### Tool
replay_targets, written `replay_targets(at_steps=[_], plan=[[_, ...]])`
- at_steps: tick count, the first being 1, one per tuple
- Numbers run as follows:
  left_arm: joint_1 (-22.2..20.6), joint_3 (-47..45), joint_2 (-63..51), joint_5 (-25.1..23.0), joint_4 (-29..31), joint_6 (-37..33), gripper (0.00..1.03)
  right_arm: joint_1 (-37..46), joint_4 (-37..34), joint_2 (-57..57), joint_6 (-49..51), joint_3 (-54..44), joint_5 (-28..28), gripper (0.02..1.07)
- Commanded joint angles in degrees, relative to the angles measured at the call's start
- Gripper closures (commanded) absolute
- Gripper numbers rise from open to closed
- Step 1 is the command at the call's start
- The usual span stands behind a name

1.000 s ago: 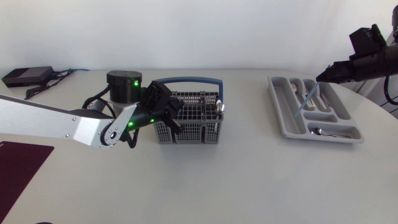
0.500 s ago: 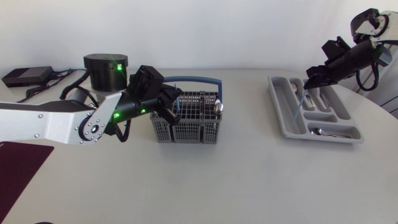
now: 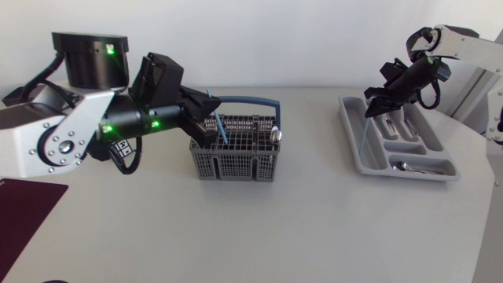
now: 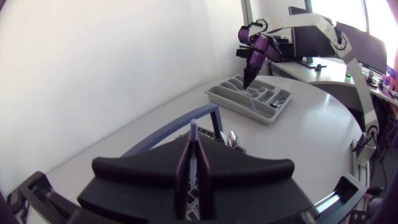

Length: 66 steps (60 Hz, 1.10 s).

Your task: Transfer all utensils from the basket to the drawer tray.

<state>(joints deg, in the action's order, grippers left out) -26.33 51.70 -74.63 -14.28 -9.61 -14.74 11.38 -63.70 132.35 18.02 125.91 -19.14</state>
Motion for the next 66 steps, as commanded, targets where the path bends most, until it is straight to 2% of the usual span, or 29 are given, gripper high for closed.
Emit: replay_targets(at_steps=[1, 13, 17, 20, 24, 29, 31, 32, 33, 36, 44, 54, 66], plan=[[0.0, 3.1, 2.3, -1.4, 2.5, 2.3, 1.0, -0.5, -1.8, 4.8, -2.0, 4.8, 0.7, 0.99], [-0.6, 5.8, 5.5, -2.9, 10.0, 5.7, 1.0, -0.3, -2.2, 13.0, -4.0, 12.9, 3.0, 0.98], [-0.4, 6.4, 5.9, -4.0, 11.9, 7.5, 1.0, 0.0, -2.2, 14.4, -4.7, 14.6, 3.0, 0.91], [-0.3, 7.1, 5.8, -4.3, 13.8, 8.2, 1.0, 0.0, -2.2, 14.6, -4.7, 15.1, 3.0, 0.8], [-0.1, 7.6, 5.9, -5.8, 15.8, 9.6, 1.0, 0.0, -2.2, 14.2, -4.7, 14.6, 3.1, 0.59], [0.2, 7.9, 5.9, -7.3, 17.0, 11.9, 1.0, 0.1, -1.2, 12.0, -4.6, 12.1, 3.2, 0.43], [0.5, 7.9, 5.9, -7.9, 17.5, 13.1, 1.0, 0.1, 0.6, 10.3, -4.6, 9.5, 3.2, 0.34], [0.6, 8.0, 5.9, -8.1, 17.5, 13.4, 1.0, 0.1, 0.8, 10.1, -4.6, 9.3, 3.2, 0.33], [1.1, 8.2, 5.9, -8.9, 18.0, 14.7, 1.0, 0.2, 2.9, 8.1, -4.5, 6.3, 3.2, 0.26], [1.9, 8.3, 5.5, -11.1, 18.5, 16.6, 1.0, 0.2, 7.2, 4.1, -4.1, 0.0, 3.3, 0.17], [2.4, 8.4, 4.8, -13.5, 19.4, 18.7, 1.0, -0.6, 16.6, -6.8, -1.8, -15.3, 4.3, 0.16], [2.7, 8.7, 3.5, -16.2, 19.9, 20.6, 1.0, -3.4, 23.9, -20.9, 1.5, -32.0, 2.2, 0.16], [2.4, 8.1, 2.6, -17.7, 20.1, 20.7, 1.0, -8.0, 25.4, -33.7, 3.2, -43.0, -3.3, 0.16]])
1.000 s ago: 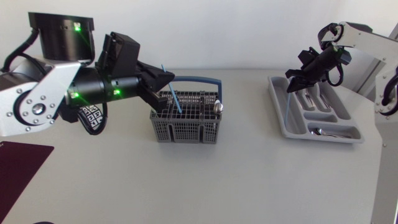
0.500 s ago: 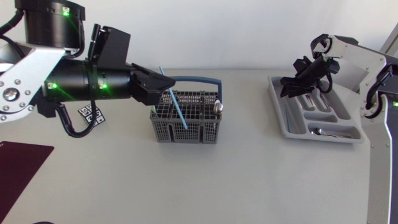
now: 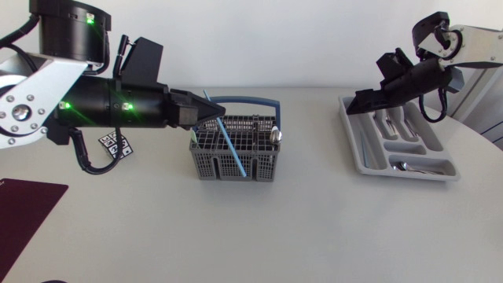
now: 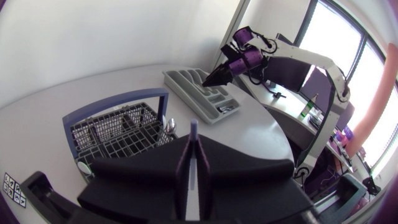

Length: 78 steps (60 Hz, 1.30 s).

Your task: Transfer all utensils from the basket to the drawer tray.

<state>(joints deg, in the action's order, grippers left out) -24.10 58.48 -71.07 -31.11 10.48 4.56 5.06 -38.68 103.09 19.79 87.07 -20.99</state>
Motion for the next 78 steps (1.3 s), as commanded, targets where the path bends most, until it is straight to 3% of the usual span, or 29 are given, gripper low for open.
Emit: replay_targets(at_steps=[1, 19, 33, 40, 50, 57, 78], plan=[[0.2, 1.3, -1.2, -1.1, 0.0, 1.4, 1.0, -2.1, 0.3, -5.2, 1.5, -4.7, -1.9, 0.16], [0.7, 0.2, -3.4, -3.2, -1.3, 3.2, 1.0, -14.0, -3.2, -16.3, 0.0, -11.9, -7.9, 0.16], [1.9, -1.0, -5.2, -4.5, -6.4, 6.3, 1.0, -23.9, -6.1, -19.3, -2.8, -12.8, -11.8, 0.17], [2.1, -1.1, -6.6, -5.4, -8.3, 7.7, 1.0, -28.3, -5.6, -19.1, -4.1, -13.3, -12.8, 0.29], [1.8, -1.3, -7.6, -5.9, -9.5, 8.5, 1.0, -32.5, -3.2, -17.8, -5.8, -13.8, -12.9, 0.32], [1.9, -1.3, -8.1, -6.9, -10.0, 9.1, 1.0, -34.8, -0.6, -16.2, -6.8, -13.8, -12.8, 0.48], [3.5, -1.3, -8.9, -10.2, -10.8, 11.1, 1.0, -39.9, 3.2, -12.9, -8.7, -13.8, -11.4, 0.48]])
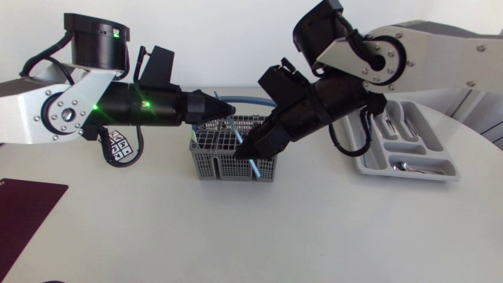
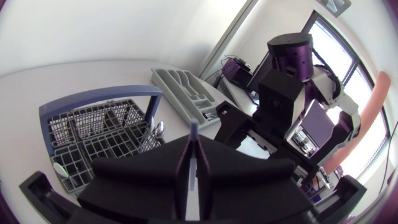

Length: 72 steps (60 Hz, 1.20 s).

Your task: Transfer all utensils from the basket to the drawer tray.

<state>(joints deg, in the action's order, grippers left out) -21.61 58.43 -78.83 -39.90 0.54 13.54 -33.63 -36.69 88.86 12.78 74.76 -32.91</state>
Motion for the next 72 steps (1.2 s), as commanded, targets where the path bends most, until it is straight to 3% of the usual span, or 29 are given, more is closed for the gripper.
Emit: replay_targets(at_steps=[1, 8, 31, 35, 44, 60, 63, 72], plan=[[1.0, -1.2, -1.2, -1.5, -0.9, 2.1, 1.0, -1.4, 1.4, 1.4, -1.8, -1.5, 0.6, 0.49], [2.0, -1.1, -1.4, -3.4, -0.9, 2.7, 1.0, -2.7, 3.5, 2.1, -1.8, -2.0, 3.6, 0.63], [3.5, -1.6, -1.1, -5.9, -0.9, 3.6, 1.0, -5.0, 8.4, 1.5, -2.0, -4.5, 11.0, 0.63], [3.4, -1.7, -1.0, -5.9, -0.9, 3.6, 1.0, -5.1, 8.9, 1.3, -2.0, -4.8, 11.3, 0.69], [3.4, -2.1, -0.4, -5.8, -0.9, 3.6, 1.0, -5.2, 10.5, 0.5, -1.9, -5.9, 12.3, 0.95], [3.7, -2.4, 1.0, -5.9, -0.6, 4.0, 1.0, -5.2, 12.1, -2.2, -2.1, -8.7, 13.3, 1.01], [3.7, -2.4, 1.3, -5.9, -0.5, 4.1, 0.95, -5.4, 12.3, -2.8, -2.0, -9.3, 13.3, 1.01], [3.5, -2.1, 3.2, -5.9, -0.4, 4.4, 0.66, -5.8, 11.9, -4.0, -2.1, -10.5, 13.6, 1.01]])
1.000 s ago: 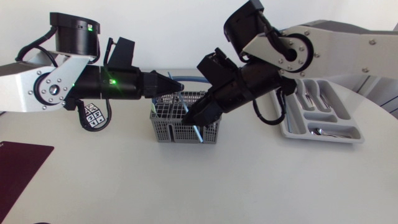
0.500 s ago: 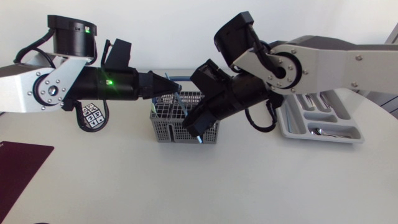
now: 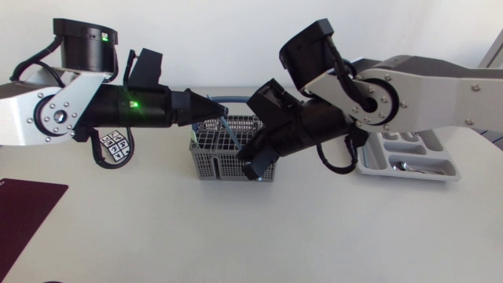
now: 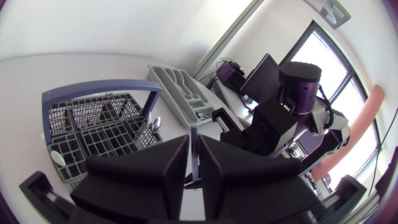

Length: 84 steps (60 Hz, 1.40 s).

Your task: Transfer all utensils from the basket to the drawer tray.

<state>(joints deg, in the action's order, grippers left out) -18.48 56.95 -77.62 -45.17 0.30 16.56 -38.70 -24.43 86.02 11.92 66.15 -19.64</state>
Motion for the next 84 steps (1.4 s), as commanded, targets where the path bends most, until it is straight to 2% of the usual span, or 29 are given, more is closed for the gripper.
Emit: replay_targets(at_steps=[1, 2, 4, 5, 6, 7, 8, 17, 26, 33, 42, 46, 53, 64, 70, 81, 84], plan=[[0.4, -0.5, 2.1, -0.6, -0.2, 1.5, 0.64, -0.8, -0.4, -1.2, -1.2, -2.0, 0.4, 1.01], [0.4, -0.3, 2.3, -0.6, -0.3, 1.5, 0.59, -0.8, -0.4, -1.4, -1.2, -2.2, 0.4, 1.01], [0.3, -0.1, 2.5, -0.6, -0.5, 1.5, 0.55, -0.8, -0.4, -1.6, -1.2, -2.5, 0.4, 1.01], [0.3, 0.4, 2.7, -0.6, -0.6, 2.0, 0.48, -0.8, -0.5, -1.9, -1.2, -2.6, 0.4, 1.01], [0.3, 0.4, 2.7, -0.6, -0.6, 2.0, 0.47, -0.8, -0.5, -1.9, -1.2, -2.7, 0.4, 1.01], [0.5, 0.8, 3.0, -0.5, -0.8, 2.6, 0.4, -0.8, -0.5, -2.3, -1.1, -3.0, 0.4, 1.01], [0.6, 1.0, 3.1, -0.5, -1.2, 3.0, 0.38, -0.8, -0.6, -2.5, -1.1, -3.3, 0.4, 1.01], [3.1, 3.8, 5.4, 0.3, -2.3, 4.6, 0.26, 0.2, -1.2, -5.2, -0.5, -5.6, 0.6, 1.01], [6.4, 6.2, 7.0, 3.4, -2.9, 4.8, 0.23, 3.9, -2.1, -8.0, 0.7, -7.6, 0.6, 1.01], [8.6, 6.6, 7.0, 4.1, -2.8, 3.2, 0.23, 10.0, -2.6, -10.2, 1.3, -8.1, 0.3, 1.01], [9.3, 5.1, 6.3, 5.3, 1.2, -3.5, 0.23, 21.3, -3.0, -10.7, 2.3, -7.7, -0.8, 1.01], [8.7, 4.4, 6.0, 8.0, 3.9, -8.3, 0.23, 27.3, -3.0, -9.5, 2.3, -6.6, -2.1, 1.01], [8.3, 3.3, 5.0, 10.1, 5.8, -12.7, 0.23, 35.0, -2.3, -6.4, 2.1, -4.6, -2.2, 1.01], [5.5, 2.5, 2.7, 15.1, 8.9, -20.4, 0.23, 44.6, -0.1, 1.6, 0.4, -0.1, -1.9, 1.01], [3.7, 2.4, 1.9, 17.0, 9.8, -21.8, 0.23, 46.7, 1.5, 6.0, 0.2, 2.1, 1.1, 1.01], [-3.5, 1.8, 0.8, 25.5, 10.6, -25.9, 0.23, 50.1, 1.1, 14.0, -0.2, 7.0, 4.5, 1.01], [-4.0, 1.8, 0.5, 26.4, 10.6, -26.0, 0.23, 50.7, 1.1, 15.5, -0.2, 7.7, 5.8, 1.0]])
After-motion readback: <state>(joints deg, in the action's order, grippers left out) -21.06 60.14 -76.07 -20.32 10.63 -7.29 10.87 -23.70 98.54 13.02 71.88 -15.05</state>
